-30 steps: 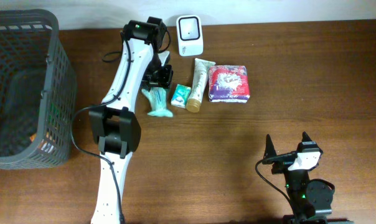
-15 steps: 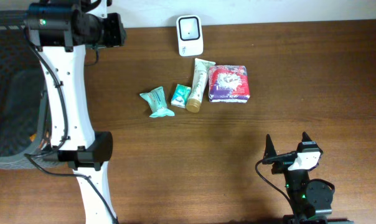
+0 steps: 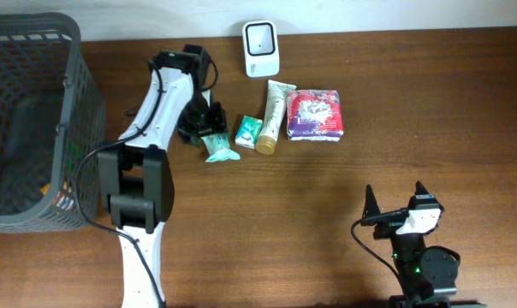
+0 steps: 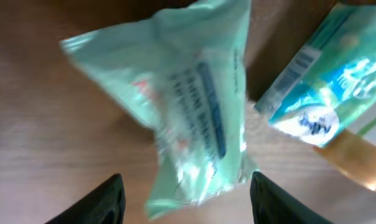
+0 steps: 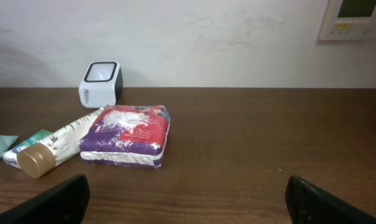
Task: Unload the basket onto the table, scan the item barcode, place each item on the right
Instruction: 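Hold the wipes pack at the scanner, then place it left of the tissues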
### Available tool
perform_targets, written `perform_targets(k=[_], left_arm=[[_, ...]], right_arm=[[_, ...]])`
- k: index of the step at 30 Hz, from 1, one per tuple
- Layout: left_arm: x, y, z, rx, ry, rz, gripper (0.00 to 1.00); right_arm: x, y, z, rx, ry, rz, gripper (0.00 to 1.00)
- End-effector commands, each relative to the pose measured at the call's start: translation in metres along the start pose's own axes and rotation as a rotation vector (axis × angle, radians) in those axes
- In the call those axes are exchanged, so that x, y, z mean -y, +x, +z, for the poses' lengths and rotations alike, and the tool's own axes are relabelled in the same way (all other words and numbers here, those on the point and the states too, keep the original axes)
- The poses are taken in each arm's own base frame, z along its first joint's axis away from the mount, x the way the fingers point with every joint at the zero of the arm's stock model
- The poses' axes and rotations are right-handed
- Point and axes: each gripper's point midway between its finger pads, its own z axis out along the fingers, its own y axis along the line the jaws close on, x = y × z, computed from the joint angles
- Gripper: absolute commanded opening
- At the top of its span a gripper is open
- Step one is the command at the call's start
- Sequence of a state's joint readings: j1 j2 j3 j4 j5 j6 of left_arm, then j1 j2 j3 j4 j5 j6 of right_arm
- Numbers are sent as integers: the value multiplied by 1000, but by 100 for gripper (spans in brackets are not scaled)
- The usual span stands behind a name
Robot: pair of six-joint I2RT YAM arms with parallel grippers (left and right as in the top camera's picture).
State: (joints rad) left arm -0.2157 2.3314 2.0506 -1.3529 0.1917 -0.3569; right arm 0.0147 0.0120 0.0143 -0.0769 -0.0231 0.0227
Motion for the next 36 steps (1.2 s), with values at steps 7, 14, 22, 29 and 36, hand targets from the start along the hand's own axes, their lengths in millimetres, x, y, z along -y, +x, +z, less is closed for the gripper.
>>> perform_targets(k=[7,14,22,29,36], left_arm=[[0,-15,29,72,1,16,32],[10,-53,25,234,14,167,19],[44,-49,17,224,197,234,32],[51,-61,-73,400,174,254,52],[-1,-59,-288,859,156,157,74]], right_arm=[[0,3,0,-4,1,4,99],[0,3,0,-4,1,4,99],[0,3,0,-4,1,4,99],[0,3,0,-4,1,4,99],[0,3,0,-4,2,4,99]])
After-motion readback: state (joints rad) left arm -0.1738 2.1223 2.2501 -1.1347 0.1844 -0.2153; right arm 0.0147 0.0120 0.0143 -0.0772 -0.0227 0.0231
